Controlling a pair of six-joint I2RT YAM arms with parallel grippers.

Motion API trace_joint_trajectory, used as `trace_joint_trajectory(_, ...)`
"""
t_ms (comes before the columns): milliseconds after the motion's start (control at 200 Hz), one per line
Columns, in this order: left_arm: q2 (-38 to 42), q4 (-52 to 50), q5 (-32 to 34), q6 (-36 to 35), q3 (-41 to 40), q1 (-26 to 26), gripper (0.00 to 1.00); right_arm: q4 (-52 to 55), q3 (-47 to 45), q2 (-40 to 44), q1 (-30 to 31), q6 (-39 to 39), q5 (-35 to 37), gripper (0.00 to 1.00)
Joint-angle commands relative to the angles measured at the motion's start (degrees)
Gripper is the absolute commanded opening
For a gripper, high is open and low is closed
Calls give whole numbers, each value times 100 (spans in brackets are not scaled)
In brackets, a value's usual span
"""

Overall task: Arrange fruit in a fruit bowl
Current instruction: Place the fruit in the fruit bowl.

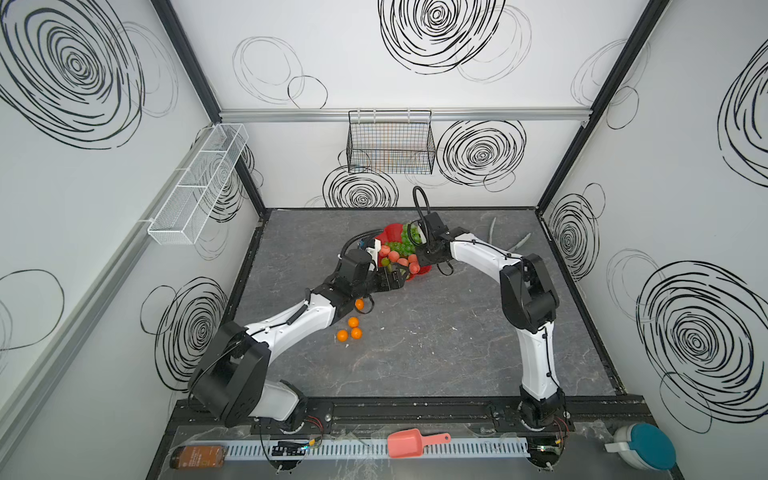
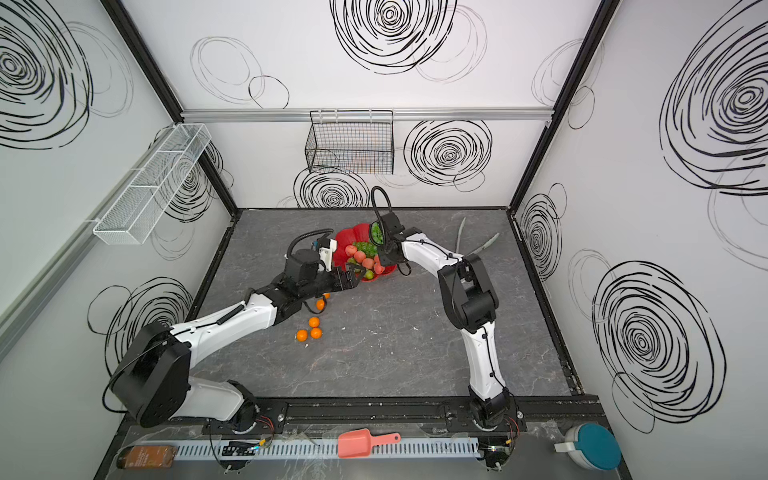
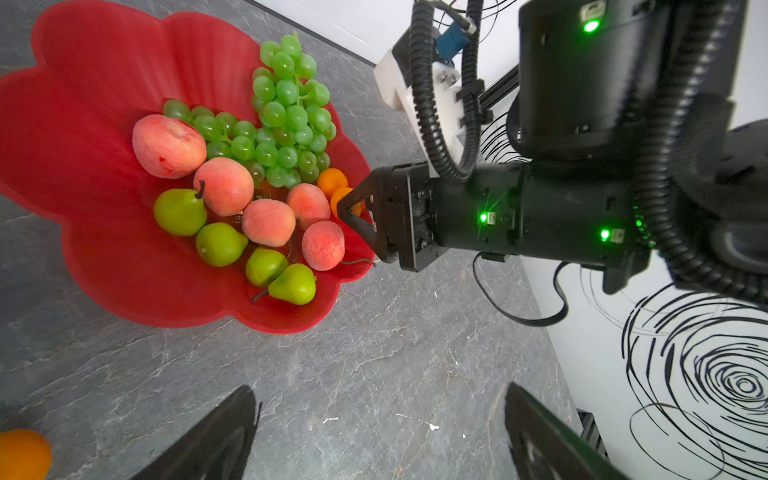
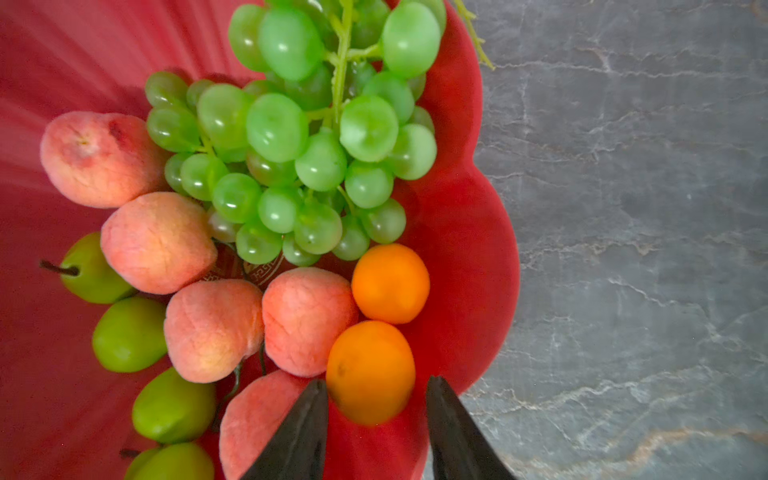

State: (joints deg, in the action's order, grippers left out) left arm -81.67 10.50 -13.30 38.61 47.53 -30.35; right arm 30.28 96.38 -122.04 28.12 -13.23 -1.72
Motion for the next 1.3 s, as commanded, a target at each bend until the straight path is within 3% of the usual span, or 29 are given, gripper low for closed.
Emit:
trace_joint_trajectory(0,-60,278,-63,24,-24,55,96,198,182,-110,-3,50,124,45)
trace_joint_trajectory(375,80,89,27,-19,-33,47,96,296,240,114,1,26,80,47)
trace_joint_trajectory(635,920,-739,462,-225,-105,46,96,267,-23,812,196,-73,-46,47)
trace_joint_trajectory(925,2370,-1943,980,-306,-626,122,96,-235,-1027,1654,935,-532,-8,48)
trace_joint_trajectory(1296,3748,-3063,1006,-171,-1221,480,96,-1732,-2139,2118,2053,-1583,-115,50)
